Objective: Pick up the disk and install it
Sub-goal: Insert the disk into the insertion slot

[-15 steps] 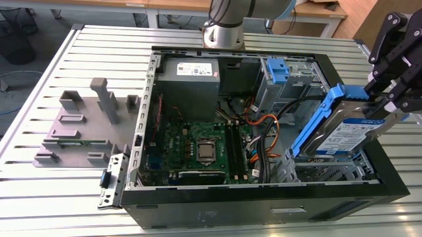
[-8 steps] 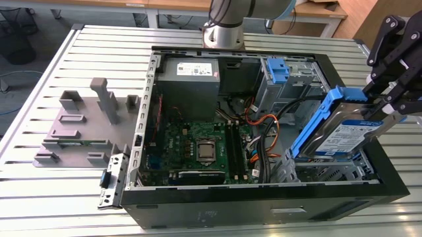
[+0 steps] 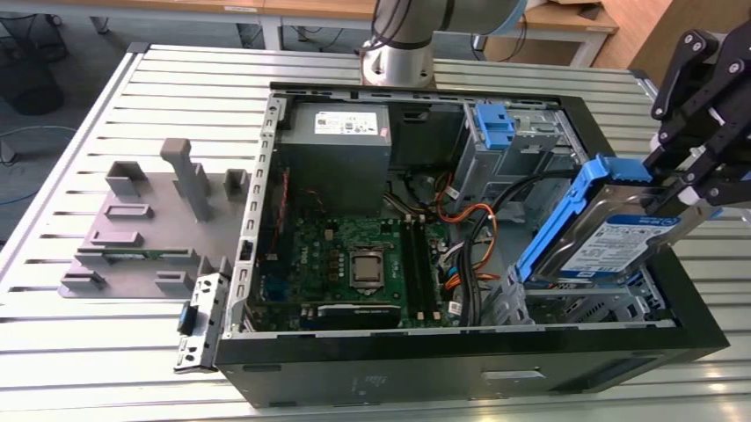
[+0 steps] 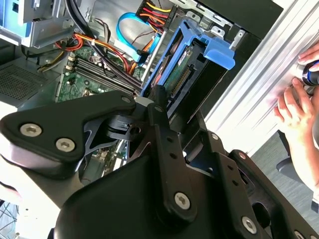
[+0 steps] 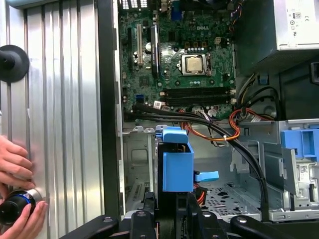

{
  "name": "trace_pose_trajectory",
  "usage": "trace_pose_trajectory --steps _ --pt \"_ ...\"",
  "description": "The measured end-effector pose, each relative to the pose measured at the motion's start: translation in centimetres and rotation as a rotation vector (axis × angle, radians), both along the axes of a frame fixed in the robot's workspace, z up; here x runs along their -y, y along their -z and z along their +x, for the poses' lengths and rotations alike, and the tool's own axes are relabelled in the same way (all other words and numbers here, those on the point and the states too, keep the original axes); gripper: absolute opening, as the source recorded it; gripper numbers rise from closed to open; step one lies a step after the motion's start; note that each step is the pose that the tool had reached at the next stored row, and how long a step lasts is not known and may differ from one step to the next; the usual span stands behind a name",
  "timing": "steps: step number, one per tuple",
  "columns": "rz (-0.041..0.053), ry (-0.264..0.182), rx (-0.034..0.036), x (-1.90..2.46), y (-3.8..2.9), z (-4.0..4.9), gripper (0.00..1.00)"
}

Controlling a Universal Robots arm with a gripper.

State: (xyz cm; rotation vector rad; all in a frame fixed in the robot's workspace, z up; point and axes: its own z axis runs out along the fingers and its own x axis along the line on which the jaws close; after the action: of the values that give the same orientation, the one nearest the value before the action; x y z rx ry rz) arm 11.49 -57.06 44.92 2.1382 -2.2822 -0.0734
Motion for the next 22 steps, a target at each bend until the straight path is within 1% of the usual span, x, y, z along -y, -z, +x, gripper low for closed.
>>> trace_pose_trajectory --steps 8,22 --pt "-0.0012 0.0 0.0 0.0 0.86 0.0 0.35" --pt "-0.0015 0.0 0.0001 0.01 3.36 0.0 0.35"
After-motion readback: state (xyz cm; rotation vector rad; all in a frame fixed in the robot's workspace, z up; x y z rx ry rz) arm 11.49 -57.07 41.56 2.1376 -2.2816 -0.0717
